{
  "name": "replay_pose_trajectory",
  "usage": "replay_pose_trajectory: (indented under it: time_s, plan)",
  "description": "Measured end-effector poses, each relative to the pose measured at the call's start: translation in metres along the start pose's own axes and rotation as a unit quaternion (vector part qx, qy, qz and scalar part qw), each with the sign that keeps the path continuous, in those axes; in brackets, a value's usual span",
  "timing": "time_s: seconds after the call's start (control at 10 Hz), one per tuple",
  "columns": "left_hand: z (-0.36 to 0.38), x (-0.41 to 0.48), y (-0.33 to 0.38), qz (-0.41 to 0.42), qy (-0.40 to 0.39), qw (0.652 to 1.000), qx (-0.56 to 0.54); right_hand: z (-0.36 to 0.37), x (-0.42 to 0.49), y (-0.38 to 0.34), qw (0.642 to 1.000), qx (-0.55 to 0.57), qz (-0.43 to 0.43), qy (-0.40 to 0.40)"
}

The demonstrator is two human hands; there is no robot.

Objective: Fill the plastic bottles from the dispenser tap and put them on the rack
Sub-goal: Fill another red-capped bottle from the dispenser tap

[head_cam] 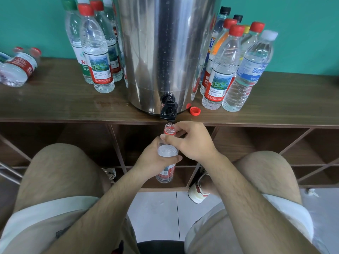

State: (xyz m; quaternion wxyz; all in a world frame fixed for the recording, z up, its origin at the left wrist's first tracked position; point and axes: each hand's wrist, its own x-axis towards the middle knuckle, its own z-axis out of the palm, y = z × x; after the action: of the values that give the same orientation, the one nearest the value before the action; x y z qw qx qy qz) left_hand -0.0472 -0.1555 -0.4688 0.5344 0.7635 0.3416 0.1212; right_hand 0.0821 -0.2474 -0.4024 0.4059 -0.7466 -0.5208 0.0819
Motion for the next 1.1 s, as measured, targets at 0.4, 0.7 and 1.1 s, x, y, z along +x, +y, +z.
replay_pose_trajectory:
  time_s: [0.4,0.7,1.1]
  plan:
    - [0.0001,0.0022,0.0008,-0.009,0.003,1.000,0.006,0.0013,0.0000,0.0015,1.000,0.004,-0.002,0.001]
    - [-0.0004,0.0037,-0.0021,-0.002,0.000,1.000,-0.006,0.0014,-0.0004,-0.0001,1.000,0.001,0.002,0.000]
    - [0.0004,0.0043,-0.0031,-0.004,0.001,1.000,-0.001,0.0012,-0.0005,-0.0001,1.000,-0.004,0.004,-0.002]
